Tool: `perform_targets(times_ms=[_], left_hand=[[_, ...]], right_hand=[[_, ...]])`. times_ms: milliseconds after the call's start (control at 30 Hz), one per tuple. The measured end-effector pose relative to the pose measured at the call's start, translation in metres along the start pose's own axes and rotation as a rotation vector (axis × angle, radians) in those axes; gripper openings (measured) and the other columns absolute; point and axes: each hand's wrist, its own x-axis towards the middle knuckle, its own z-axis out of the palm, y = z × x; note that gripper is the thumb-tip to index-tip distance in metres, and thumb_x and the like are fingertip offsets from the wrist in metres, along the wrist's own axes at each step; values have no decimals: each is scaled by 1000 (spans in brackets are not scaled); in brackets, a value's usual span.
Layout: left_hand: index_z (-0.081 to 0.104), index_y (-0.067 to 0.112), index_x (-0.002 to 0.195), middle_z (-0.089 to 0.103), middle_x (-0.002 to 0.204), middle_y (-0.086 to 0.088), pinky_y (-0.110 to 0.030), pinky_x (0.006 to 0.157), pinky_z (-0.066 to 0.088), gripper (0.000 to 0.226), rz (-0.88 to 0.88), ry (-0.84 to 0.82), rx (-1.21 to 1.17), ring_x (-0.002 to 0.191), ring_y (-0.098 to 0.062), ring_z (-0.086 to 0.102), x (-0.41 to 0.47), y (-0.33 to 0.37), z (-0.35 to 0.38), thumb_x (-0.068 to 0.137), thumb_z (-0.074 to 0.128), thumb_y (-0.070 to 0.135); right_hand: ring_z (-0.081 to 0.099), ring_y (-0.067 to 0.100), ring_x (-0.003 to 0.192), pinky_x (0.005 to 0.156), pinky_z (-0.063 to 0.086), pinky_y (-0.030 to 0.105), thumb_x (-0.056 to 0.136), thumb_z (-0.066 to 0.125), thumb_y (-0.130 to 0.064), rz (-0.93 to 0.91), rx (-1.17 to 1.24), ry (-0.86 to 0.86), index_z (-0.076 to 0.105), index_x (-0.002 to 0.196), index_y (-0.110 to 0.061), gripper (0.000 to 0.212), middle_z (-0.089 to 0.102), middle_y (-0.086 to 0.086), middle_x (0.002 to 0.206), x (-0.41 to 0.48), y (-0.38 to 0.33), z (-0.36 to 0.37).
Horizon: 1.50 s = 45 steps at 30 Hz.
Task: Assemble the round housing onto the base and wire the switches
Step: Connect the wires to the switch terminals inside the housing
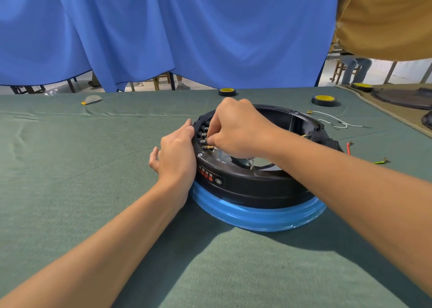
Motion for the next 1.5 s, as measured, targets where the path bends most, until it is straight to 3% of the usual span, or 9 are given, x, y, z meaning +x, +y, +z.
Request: perform_targets(times_ms=[400,600,733,833,1033,1100,1200,1300,1500], left_hand=[[67,48,87,70,116,13,-42,115,30,31,11,-17,14,124,-17,54,-1,2,-1,68,43,45],[68,51,74,70,116,13,-42,114,32,25,-9,4,-33,126,-24,52,0,1,0,68,45,45],[69,51,68,71,113,13,-42,113,33,23,-8,7,-74,124,-26,54,0,0,1,67,48,43],[69,52,65,71,111,13,-43,113,33,22,-22,17,-61,123,-26,53,0,1,1,68,48,43],[70,48,82,71,115,11,-43,114,32,26,-14,15,-29,124,-20,52,-2,1,1,69,47,45],[70,48,87,71,114,12,-41,114,29,30,-14,18,6,126,-17,49,-3,2,0,70,46,46],[73,44,102,70,116,9,-42,115,30,42,-33,-9,20,129,-27,48,0,3,-1,70,46,47],[67,38,121,66,124,9,-42,116,29,39,-44,-33,42,133,-32,43,5,3,-1,87,49,41],[65,39,121,65,126,10,-41,117,28,31,-45,-15,50,134,-28,43,7,1,0,97,47,33]], right_hand=[[59,9,86,62,40,14,89,68,-12,35,134,-86,76,101,-17,15,58,-12,74,2,10,-4],[59,10,84,63,44,21,91,62,-8,146,234,-168,74,99,-15,16,64,-7,81,3,7,-5],[59,24,101,86,51,38,93,57,-11,259,211,-264,66,109,-7,19,65,11,107,9,0,-9],[58,27,106,83,52,38,95,50,-9,272,158,-290,62,112,-5,21,63,12,113,14,-8,-11],[63,25,100,84,53,35,93,58,-11,248,129,-157,69,104,-8,16,68,12,105,5,-5,-8],[64,21,93,72,54,32,90,65,-12,191,122,-88,73,99,-10,13,70,7,98,0,-3,-7],[62,16,88,70,45,25,86,71,-13,144,123,-24,77,94,-14,10,69,1,87,-5,-1,-8],[62,18,88,73,49,28,85,72,-12,129,93,24,77,90,-14,8,70,3,87,-4,-1,-5],[60,28,90,79,54,40,88,66,-11,82,-10,56,72,92,-9,7,66,12,92,-3,-3,2]])
